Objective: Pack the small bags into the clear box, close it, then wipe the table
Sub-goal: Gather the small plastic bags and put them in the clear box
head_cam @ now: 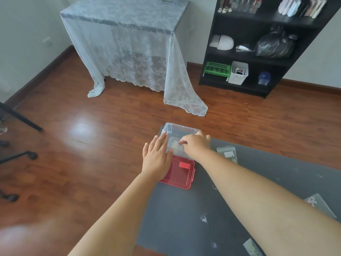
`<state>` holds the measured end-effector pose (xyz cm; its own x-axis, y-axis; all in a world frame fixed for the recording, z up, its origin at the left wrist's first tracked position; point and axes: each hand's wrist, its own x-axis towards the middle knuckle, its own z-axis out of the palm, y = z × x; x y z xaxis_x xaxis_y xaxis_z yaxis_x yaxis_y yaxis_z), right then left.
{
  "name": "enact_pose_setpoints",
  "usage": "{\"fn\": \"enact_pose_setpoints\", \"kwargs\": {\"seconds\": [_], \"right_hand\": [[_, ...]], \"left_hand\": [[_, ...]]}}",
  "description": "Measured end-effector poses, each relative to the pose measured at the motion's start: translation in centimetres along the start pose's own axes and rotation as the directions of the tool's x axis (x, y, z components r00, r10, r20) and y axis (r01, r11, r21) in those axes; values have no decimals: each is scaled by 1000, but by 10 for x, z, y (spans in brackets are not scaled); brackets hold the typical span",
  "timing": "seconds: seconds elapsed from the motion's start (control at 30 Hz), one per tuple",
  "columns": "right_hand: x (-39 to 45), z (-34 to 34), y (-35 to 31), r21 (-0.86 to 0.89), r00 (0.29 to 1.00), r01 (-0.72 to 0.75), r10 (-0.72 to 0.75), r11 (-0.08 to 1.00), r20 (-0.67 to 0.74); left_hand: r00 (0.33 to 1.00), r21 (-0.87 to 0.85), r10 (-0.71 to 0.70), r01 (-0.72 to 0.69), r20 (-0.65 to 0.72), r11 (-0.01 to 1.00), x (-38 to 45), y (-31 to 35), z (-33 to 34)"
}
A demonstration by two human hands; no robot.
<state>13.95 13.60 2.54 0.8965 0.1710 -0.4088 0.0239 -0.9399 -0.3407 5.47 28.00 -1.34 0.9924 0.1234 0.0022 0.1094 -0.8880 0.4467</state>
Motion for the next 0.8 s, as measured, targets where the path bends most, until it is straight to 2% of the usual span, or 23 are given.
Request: {"fn": "enact_pose_setpoints", "kwargs": {"seconds": [0.13,0.2,0.27,0.37,0.43,0.6,0.67,0.73,0.8], "right_hand": [[0,6,7,-3,998,66,-66,998,-20],[-5,2,15,36,976,176,-169,984,-136],[-16,-6,28,108,928,241,-196,965,-317],[-39,-14,60,281,861,231,-61,932,-505],[-56,-17,89,394,864,167,59,904,-501],[-99,-22,177,510,834,-9,287,860,-471],[-118,-23,213,559,807,-84,385,825,-447],[-136,-25,247,592,773,-148,466,792,-430],[-151,-27,281,599,737,-218,532,771,-417]], "left_hand": [[1000,9,4,-4,9,1000,0,3,-2],[1000,27,-6,6,11,1000,-1,7,-4],[1000,56,8,-8,-1,998,-1,19,-5],[990,89,143,-144,13,986,-1,54,-2],[965,88,255,-259,55,962,-1,81,4],[861,74,468,-489,197,869,2,138,30],[814,63,481,-527,326,848,8,155,41],[773,83,429,-521,467,849,16,170,51],[748,133,380,-524,544,841,26,182,60]]}}
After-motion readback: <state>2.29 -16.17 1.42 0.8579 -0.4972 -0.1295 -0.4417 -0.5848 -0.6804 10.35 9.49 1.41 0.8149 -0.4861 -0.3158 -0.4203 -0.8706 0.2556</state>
